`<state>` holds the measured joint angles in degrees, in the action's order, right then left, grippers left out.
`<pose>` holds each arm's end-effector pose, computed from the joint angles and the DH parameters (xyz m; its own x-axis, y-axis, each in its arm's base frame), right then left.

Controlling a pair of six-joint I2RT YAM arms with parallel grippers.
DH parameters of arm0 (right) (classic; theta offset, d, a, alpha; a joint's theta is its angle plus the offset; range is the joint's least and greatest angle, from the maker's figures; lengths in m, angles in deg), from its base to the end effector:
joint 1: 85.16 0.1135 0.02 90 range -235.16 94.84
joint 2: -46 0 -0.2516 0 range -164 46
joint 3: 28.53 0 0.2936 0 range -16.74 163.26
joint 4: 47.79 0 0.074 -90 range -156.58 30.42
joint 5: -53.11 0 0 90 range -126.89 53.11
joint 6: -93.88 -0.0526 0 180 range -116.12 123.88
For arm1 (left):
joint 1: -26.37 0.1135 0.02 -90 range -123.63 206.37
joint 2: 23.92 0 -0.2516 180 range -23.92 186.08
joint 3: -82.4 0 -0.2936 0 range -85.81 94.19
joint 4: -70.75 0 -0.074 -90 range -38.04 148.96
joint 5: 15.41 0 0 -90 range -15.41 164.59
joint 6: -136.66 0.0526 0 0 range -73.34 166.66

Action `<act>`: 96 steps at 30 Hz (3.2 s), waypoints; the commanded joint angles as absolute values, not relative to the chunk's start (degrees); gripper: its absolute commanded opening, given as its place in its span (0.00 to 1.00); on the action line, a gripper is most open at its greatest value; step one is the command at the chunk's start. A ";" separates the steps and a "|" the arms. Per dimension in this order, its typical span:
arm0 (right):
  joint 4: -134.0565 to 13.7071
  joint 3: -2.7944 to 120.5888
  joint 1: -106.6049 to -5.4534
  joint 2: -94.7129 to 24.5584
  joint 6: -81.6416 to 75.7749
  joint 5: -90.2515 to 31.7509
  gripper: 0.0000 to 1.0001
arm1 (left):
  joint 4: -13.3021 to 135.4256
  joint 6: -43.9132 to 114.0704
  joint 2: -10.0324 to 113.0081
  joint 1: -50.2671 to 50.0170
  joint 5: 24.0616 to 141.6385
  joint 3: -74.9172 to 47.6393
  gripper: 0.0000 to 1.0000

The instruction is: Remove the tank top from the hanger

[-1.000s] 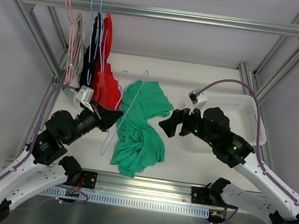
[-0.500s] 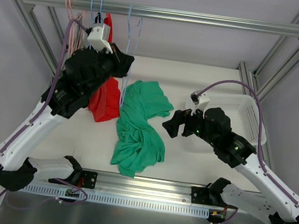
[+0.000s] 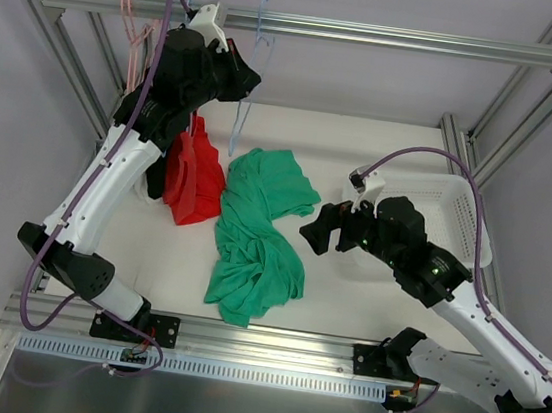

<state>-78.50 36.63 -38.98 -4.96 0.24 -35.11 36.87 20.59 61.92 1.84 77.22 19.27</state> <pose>0.1840 0.1941 0.3450 -0.2435 -0.1621 -0.9563 -0.7278 0.6822 0.0697 0.3444 -0.1598 0.5095 -0.2412 -0.3725 -0.8961 0.3901 0.8083 -0.4410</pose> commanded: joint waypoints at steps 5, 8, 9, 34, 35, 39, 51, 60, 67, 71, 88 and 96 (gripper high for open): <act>-76.98 38.28 -39.72 -6.37 2.39 -32.15 0.99 | 38.48 16.51 60.63 2.12 79.16 16.33 0.00; -76.63 39.07 -39.80 -7.34 2.74 -31.01 1.00 | 38.57 15.72 60.46 2.20 78.81 14.57 0.00; -76.28 39.16 -39.80 -7.96 2.91 -30.92 1.00 | 38.65 15.37 60.20 2.12 78.72 14.13 0.00; -67.33 60.61 -40.24 -55.50 23.04 -14.75 0.99 | 38.74 19.49 15.47 2.12 73.80 -19.44 0.99; -63.66 59.82 -40.33 -56.82 22.26 -14.48 1.00 | 38.66 20.81 12.50 2.12 73.88 -20.49 0.99; -52.30 55.52 -40.33 -62.44 18.74 -16.93 1.00 | 36.64 23.98 6.33 2.12 73.80 -24.54 0.99; -48.68 49.36 -33.57 -65.35 13.90 -49.61 0.46 | 29.25 31.90 -6.51 2.12 53.78 -37.89 0.99; -42.88 37.41 -33.48 -47.45 8.80 -48.60 0.00 | 29.25 32.33 -8.27 2.12 54.55 -38.96 0.99; -52.26 40.29 -33.48 -25.67 10.29 -43.48 0.00 | 29.51 31.98 -8.80 2.12 55.86 -39.14 0.99; -63.69 48.28 -33.74 -18.78 14.24 -45.94 0.00 | 29.60 31.63 -9.50 2.12 56.40 -39.23 0.99; -96.76 113.59 -46.13 -30.81 34.72 -55.94 0.00 | 29.78 31.45 -13.72 2.03 55.08 -40.28 0.99; -96.58 109.39 -58.43 -28.45 34.56 -56.68 0.00 | 29.78 31.72 -13.55 2.12 55.08 -40.19 0.99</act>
<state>-97.03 110.68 -55.57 -29.28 33.29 -55.66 28.17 30.93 -13.92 1.73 56.02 -39.90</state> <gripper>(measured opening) 0.045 0.986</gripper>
